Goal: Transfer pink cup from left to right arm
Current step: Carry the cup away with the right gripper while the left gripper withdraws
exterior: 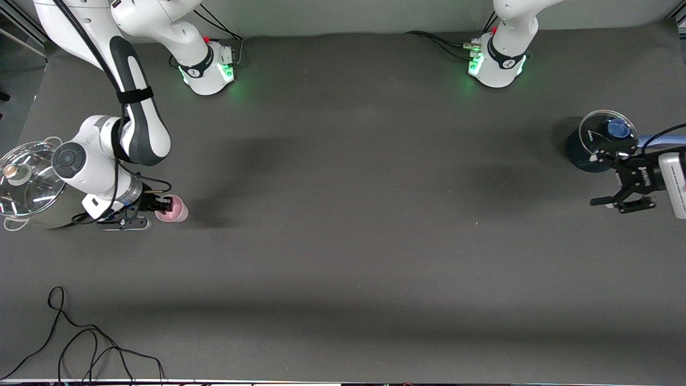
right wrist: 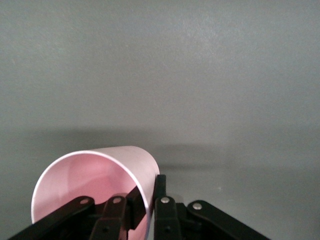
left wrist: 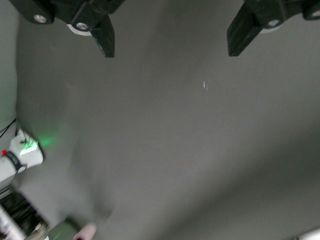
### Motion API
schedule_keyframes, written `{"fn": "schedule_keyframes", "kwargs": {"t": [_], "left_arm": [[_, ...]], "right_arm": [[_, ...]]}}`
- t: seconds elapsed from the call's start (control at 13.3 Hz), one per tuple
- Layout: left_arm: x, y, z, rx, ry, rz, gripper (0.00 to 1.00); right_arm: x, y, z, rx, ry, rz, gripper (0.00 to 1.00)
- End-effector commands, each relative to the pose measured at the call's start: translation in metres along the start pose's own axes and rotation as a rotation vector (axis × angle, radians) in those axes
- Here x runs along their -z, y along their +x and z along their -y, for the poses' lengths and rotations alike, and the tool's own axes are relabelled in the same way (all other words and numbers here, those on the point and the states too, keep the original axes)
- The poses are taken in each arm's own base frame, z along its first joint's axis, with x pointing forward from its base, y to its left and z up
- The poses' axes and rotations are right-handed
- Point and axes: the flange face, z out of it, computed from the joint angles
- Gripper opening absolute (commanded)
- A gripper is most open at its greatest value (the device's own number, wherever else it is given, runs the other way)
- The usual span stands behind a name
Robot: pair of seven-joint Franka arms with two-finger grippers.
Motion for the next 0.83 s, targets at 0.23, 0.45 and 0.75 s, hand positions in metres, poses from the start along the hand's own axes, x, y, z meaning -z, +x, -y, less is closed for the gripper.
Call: {"fn": "schedule_keyframes", "kwargs": {"t": [0.23,0.45,0.75], "left_arm": [[0.017,0.063,-0.055,0.245,0.191,0.352,1.00],[0.025,0.073,-0.074,0.382,0.287,0.388,1.00],[0.033,0.077,-0.083,0.554,0.372,0.406,1.00]], "right_arm": [[-0.022,0.006,0.012,0.081,-0.031,-0.039,0.00],[-0.018,0.006,0.010,0.098,-0.027,-0.042,0.73],[0.001,0.007,0.009,0.083,0.010,-0.046,0.99]]}}
